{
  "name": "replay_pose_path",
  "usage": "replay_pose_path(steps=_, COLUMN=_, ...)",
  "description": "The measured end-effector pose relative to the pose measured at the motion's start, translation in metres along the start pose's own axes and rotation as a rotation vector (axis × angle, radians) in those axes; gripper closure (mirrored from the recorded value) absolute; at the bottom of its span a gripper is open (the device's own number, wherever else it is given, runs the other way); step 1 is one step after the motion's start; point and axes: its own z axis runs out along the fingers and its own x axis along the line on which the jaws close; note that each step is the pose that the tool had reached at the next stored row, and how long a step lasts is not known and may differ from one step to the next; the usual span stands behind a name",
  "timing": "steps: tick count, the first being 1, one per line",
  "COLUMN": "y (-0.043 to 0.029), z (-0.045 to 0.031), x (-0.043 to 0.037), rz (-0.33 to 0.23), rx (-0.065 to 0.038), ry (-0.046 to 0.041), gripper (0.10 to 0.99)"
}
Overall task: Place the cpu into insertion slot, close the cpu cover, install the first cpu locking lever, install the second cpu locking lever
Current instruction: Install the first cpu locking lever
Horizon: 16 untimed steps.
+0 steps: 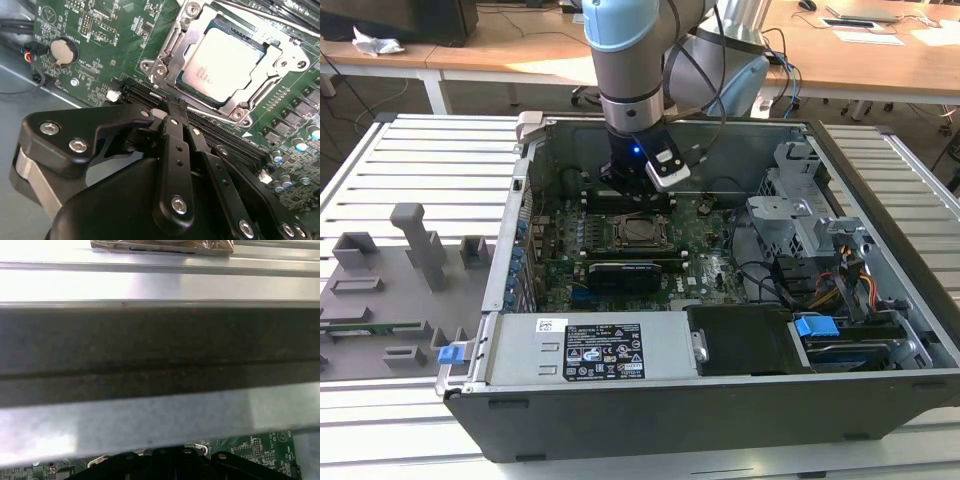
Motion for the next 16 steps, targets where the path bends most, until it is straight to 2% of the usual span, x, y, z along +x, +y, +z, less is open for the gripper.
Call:
replay_pose_path(steps=6, y=0.0024, z=0.0007, x=0.0017, rz=0.028, rx=0.005, ry=-0.0037, gripper=0.98)
replay_pose_path(steps=7, y=0.0042, z=0.0013, x=0.0025, rz=0.039, rx=0.007, ry=-0.0053, gripper=0.98)
replay_pose_path(steps=9, y=0.0045, z=0.0042, x=0.0032, rz=0.119, rx=0.021, ry=-0.0157, gripper=0.98)
replay_pose_path(steps=16, y=0.0049, z=0.0077, x=0.0038, rz=0.165, rx=0.03, ry=-0.0219, gripper=0.98)
